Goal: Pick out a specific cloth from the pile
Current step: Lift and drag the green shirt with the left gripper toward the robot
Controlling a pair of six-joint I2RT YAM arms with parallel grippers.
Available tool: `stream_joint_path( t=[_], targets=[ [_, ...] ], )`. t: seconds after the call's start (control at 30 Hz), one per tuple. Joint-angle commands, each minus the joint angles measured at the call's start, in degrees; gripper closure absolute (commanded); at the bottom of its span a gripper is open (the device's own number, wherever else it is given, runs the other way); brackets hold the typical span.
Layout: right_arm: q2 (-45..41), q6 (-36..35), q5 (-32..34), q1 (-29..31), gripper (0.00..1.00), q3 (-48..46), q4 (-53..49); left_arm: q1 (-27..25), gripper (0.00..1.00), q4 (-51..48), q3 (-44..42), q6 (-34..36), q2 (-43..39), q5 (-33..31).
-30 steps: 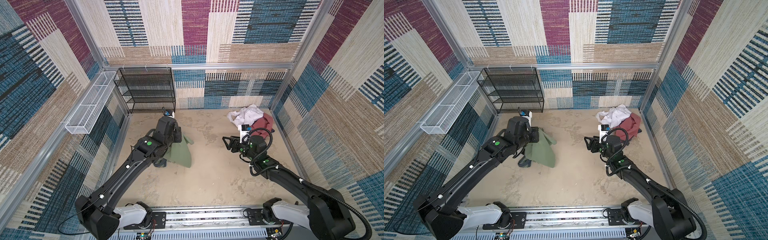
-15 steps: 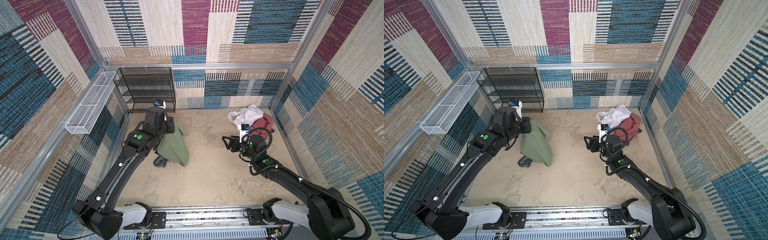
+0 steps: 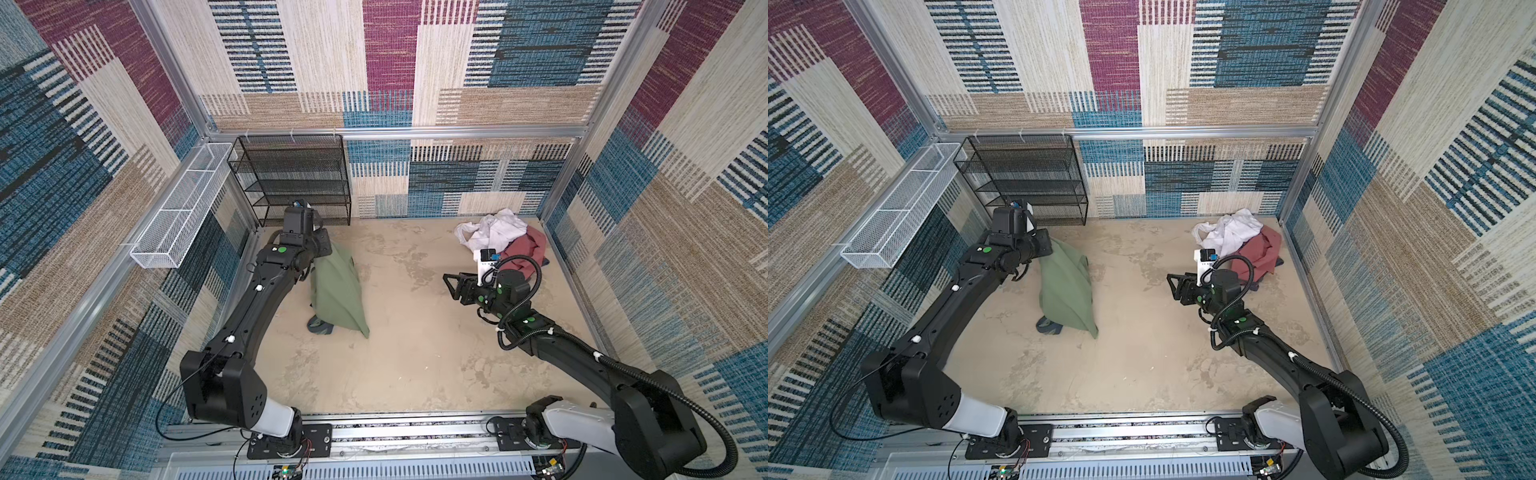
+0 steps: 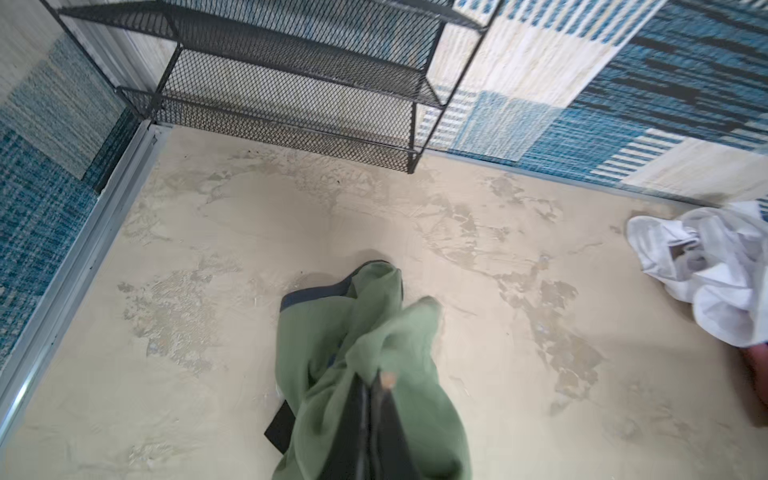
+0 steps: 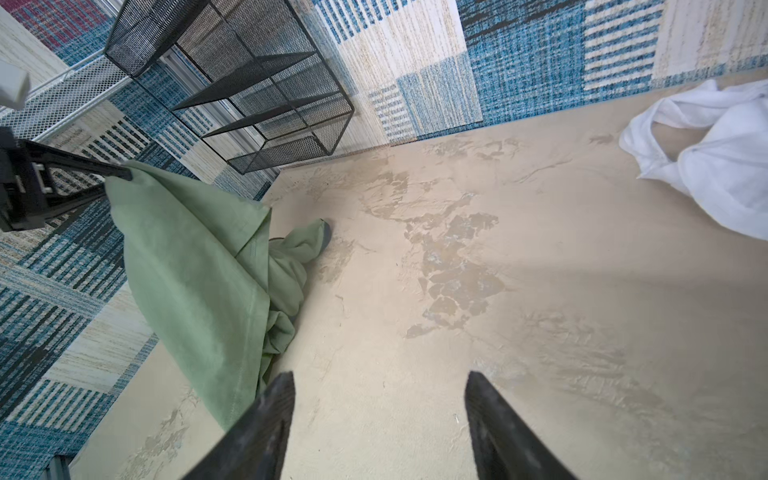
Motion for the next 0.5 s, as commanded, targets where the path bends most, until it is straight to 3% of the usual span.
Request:
stream_joint_path(
  t=[0.0,0.37,0.47],
  targets=[
    [0.4,0.3,-0.5,0.0,0.32,0.4,1.8,1.7,1.00,3.8,-1.0,-1.7,2.6,1.6],
    [1.9,0.0,-0.4,0.0,0.32,1.3,1.6,3.2,1.00,4.5,-6.7,-3.5,9.9,-0.2],
    [2.0,-0.1,-0.8,0.0,0.32,1.4,1.4,3.3,0.71,1.5,-6.7,-4.2,9.9,-1.4]
  ],
)
